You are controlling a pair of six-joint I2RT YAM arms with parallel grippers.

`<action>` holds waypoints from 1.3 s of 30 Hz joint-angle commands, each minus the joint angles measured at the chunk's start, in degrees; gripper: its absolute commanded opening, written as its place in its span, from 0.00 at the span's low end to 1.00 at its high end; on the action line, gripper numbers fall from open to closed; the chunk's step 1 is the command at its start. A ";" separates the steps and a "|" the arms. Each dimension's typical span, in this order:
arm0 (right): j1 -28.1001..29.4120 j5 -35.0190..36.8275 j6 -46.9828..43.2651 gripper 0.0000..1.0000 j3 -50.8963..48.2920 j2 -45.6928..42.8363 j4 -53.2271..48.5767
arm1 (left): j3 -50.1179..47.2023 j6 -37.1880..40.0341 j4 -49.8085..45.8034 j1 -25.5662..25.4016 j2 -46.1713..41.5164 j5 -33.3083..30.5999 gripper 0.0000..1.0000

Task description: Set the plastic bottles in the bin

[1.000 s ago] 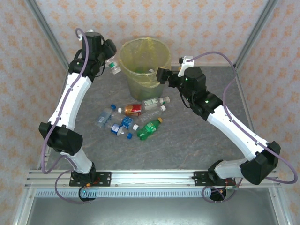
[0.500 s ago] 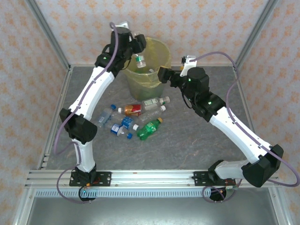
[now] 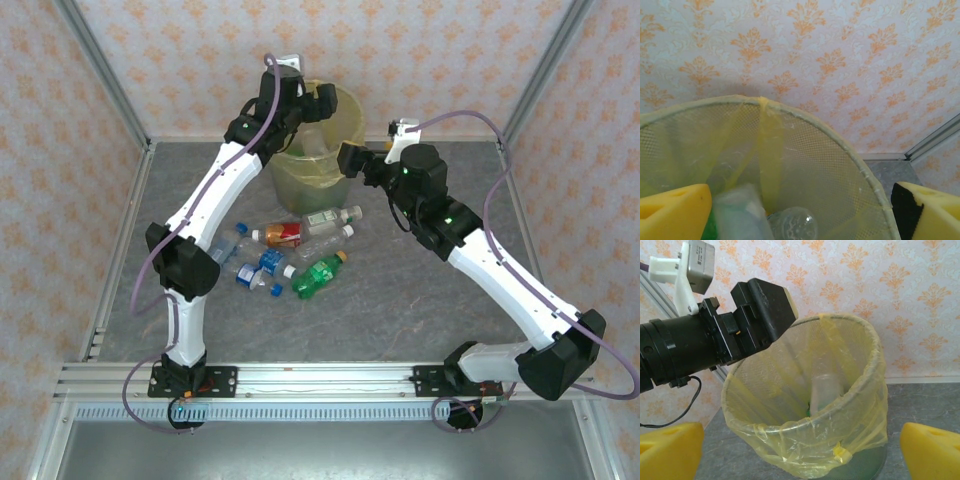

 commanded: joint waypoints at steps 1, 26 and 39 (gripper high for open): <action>0.35 1.25 0.30 1.00 -0.84 -1.55 0.26 | 1.87 0.02 0.45 -0.20 -3.49 0.51 0.94; 0.27 -7.46 23.98 0.90 -15.97 -0.53 0.40 | -40.04 -5.99 1.90 -0.14 -40.80 -4.98 0.99; 6.40 -7.09 49.71 0.88 -24.05 4.90 -3.32 | -62.73 -6.55 0.45 0.06 -56.92 -1.25 0.99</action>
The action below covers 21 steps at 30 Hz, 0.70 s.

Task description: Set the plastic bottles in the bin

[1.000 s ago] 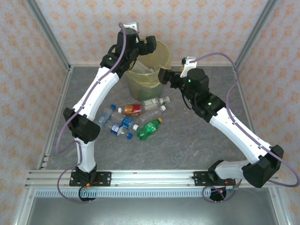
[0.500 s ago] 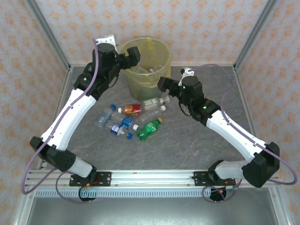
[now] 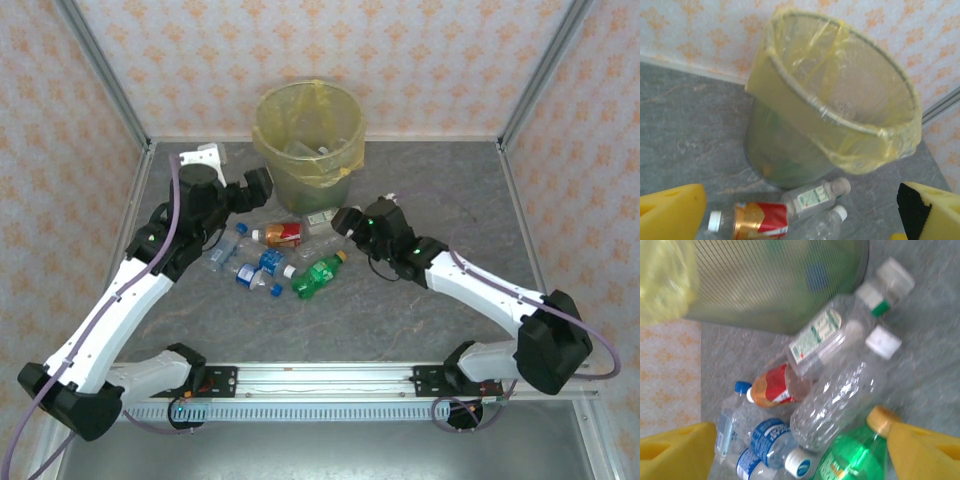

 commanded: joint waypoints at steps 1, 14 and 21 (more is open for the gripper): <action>1.96 0.38 10.01 0.87 -0.82 3.40 -2.30 | -3.46 -0.68 -0.39 -0.05 -1.82 1.41 0.99; 8.28 -1.52 22.13 0.84 0.45 13.67 -2.45 | -13.80 3.61 -2.14 -0.03 -12.74 -1.60 0.99; 8.68 -4.17 22.89 0.83 1.60 17.52 -0.49 | -14.93 3.90 -2.36 -0.01 -13.70 -0.17 0.99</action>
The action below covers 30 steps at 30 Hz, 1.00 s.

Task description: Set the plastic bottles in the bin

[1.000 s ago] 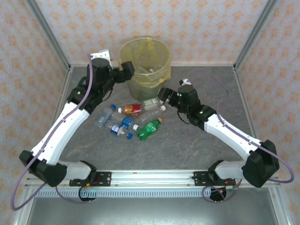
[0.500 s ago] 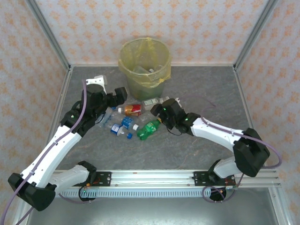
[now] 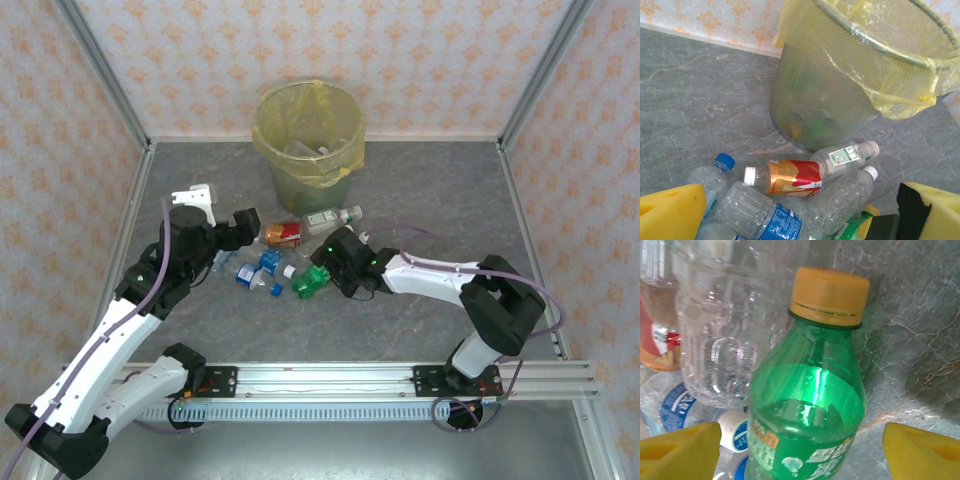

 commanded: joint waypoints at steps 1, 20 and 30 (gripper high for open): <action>0.25 -0.84 1.85 0.83 1.51 1.76 0.52 | -0.54 1.32 -0.96 -0.07 -0.49 0.04 0.99; 0.34 2.29 -0.31 0.59 7.21 5.46 -6.00 | -0.23 2.08 -1.34 -0.03 0.04 -1.80 0.99; 0.34 12.14 -0.80 0.60 7.94 -5.62 -15.89 | 1.03 2.05 0.51 0.09 1.51 -2.04 0.99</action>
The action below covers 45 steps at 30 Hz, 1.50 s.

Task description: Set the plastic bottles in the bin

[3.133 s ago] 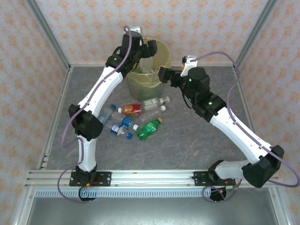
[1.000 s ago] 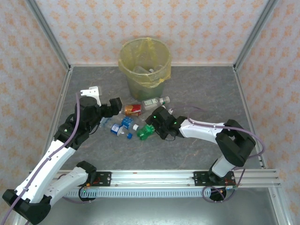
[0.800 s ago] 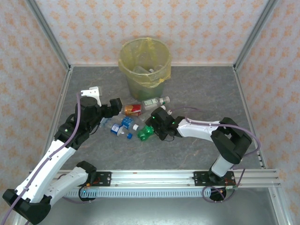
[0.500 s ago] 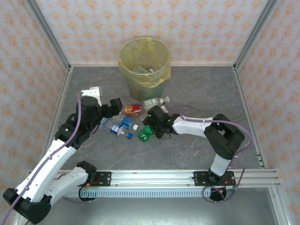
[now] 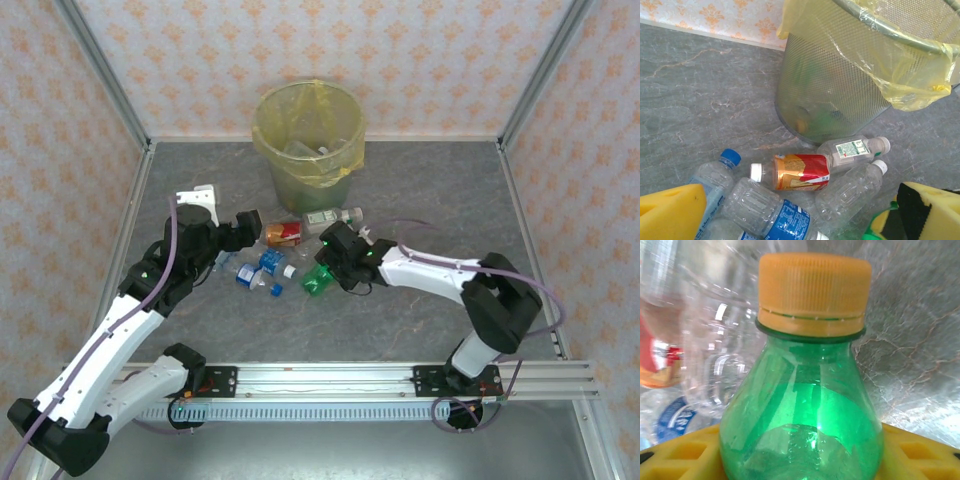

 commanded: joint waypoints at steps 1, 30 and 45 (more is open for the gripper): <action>0.20 9.02 -1.27 0.60 2.33 -6.11 -6.30 | 1.46 0.67 1.09 0.02 0.24 -1.76 0.99; -10.49 33.00 -47.92 0.60 66.56 15.21 -12.89 | 5.40 0.92 3.38 0.11 2.29 -8.38 0.99; -16.20 29.17 -58.25 0.70 79.78 29.28 -14.04 | 6.71 -0.48 2.78 0.23 2.62 -12.91 0.99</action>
